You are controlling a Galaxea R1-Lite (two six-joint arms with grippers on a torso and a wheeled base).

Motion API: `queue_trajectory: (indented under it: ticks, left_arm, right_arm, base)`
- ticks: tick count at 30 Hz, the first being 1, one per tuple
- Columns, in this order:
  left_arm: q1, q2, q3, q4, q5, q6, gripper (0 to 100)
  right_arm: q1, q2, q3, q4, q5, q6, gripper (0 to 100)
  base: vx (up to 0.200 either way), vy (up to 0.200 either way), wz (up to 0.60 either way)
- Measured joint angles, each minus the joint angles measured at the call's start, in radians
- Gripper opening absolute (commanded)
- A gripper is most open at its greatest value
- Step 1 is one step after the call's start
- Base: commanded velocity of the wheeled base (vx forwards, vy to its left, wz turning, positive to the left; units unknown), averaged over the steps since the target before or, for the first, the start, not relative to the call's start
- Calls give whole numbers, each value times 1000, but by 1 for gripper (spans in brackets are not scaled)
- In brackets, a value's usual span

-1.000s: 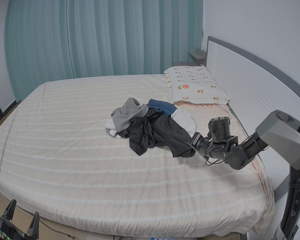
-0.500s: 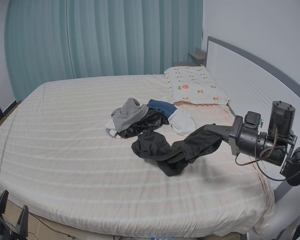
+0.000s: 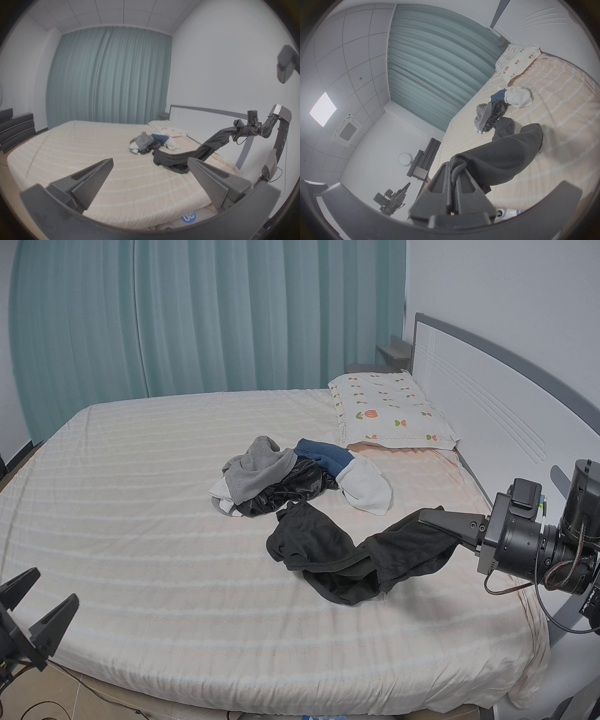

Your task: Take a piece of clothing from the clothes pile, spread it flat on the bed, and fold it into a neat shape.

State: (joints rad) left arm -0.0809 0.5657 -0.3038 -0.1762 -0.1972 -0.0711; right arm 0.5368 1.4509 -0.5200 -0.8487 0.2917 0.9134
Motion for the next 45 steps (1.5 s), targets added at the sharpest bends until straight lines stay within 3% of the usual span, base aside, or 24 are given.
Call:
queue_trajectory:
  ticks: [13, 21, 28, 34, 45]
  left_arm:
    - [-214, 651, -62, -262, 26, -76, 100]
    - [-349, 1047, -138, -503, 116, -119, 100]
    - [-445, 1350, -276, -626, 221, -96, 100]
    - [-491, 1531, -400, -704, 268, -64, 100]
    - [-507, 1714, -575, -720, 276, -14, 100]
  right_arm:
    - [10, 5, 11, -2, -16, 2, 0]
    - [3, 16, 8, -1, -22, 2, 0]
    - [-6, 22, 1, -3, -42, 3, 0]
    - [-18, 24, -2, -4, -57, 2, 0]
    - [-34, 23, -13, -6, -83, 2, 0]
  base:
    - [0, 0, 0]
    - [0, 0, 0]
    - [0, 0, 0]
    - [0, 0, 0]
    - [0, 0, 0]
